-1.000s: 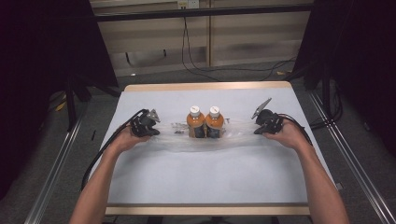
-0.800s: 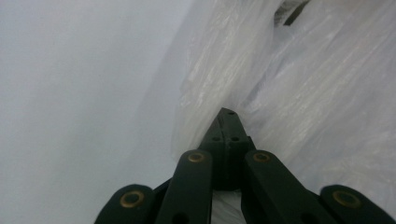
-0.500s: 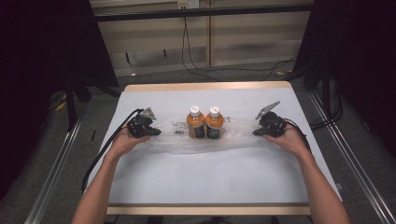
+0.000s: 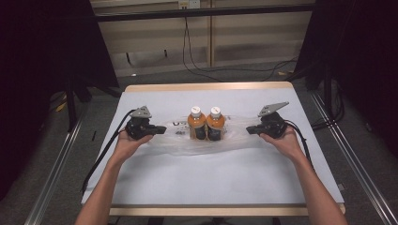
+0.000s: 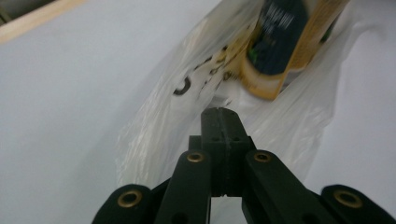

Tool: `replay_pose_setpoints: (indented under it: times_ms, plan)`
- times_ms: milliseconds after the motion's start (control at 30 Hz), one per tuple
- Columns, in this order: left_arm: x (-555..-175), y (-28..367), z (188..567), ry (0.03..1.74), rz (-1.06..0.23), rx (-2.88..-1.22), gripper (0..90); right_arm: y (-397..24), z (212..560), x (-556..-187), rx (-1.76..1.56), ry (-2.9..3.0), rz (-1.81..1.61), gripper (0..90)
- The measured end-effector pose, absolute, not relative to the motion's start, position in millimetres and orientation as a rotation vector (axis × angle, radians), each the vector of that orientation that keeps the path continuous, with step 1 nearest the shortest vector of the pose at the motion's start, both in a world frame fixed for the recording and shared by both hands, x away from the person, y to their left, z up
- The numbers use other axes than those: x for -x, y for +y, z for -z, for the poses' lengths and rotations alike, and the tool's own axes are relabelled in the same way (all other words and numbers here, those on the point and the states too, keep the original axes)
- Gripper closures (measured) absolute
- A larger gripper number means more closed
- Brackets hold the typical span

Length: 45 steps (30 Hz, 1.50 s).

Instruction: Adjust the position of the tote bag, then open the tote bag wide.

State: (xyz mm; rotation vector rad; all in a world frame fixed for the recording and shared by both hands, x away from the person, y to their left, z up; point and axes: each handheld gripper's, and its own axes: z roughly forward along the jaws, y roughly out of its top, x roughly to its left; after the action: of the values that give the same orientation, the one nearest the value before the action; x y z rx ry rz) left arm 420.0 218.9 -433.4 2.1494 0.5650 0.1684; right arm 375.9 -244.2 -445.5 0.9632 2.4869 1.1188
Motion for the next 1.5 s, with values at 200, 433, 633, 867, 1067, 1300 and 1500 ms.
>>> replay_pose_setpoints:
  times_ms: [200,433,633,867,1067,1300,1500]
  plan:
    - [-409,211,433,0.519,-0.168,-2.161,90.0,-240,436,-373,-0.951,2.456,-1.191,90.0]
    - [-389,191,430,0.468,-0.163,-2.165,90.0,-227,423,-368,-0.913,2.461,-1.237,90.0]
    - [-377,173,425,0.448,-0.157,-2.109,90.0,-208,422,-376,-0.878,2.476,-1.262,90.0]
    - [-370,140,425,0.373,-0.111,-2.112,90.0,-186,419,-390,-0.884,2.497,-1.224,90.0]
    - [-373,116,430,0.369,-0.121,-2.118,90.0,-177,426,-402,-0.903,2.518,-1.220,90.0]
    - [-383,101,439,0.397,-0.106,-2.127,90.0,-175,433,-410,-0.918,2.545,-1.200,90.0]
    - [-387,89,446,0.401,-0.120,-2.150,90.0,-171,440,-414,-0.929,2.562,-1.184,90.0]
